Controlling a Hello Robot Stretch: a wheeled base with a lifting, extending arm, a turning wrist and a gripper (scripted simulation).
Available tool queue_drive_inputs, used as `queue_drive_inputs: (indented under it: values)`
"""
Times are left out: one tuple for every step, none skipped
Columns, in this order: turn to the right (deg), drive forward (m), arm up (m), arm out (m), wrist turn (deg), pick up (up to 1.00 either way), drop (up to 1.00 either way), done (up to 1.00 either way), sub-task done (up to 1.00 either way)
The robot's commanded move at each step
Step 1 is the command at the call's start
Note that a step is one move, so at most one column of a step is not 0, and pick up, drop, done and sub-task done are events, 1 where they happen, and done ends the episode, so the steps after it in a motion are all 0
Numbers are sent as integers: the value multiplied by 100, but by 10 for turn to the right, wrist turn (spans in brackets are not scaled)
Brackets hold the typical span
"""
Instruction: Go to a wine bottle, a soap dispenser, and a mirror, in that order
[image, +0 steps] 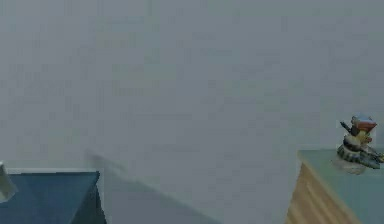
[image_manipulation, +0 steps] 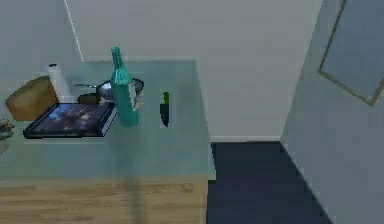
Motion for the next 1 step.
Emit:
queue_drive_inputs:
  values:
    - [-450, 0, 0, 0, 0, 0, 0, 0, 0]
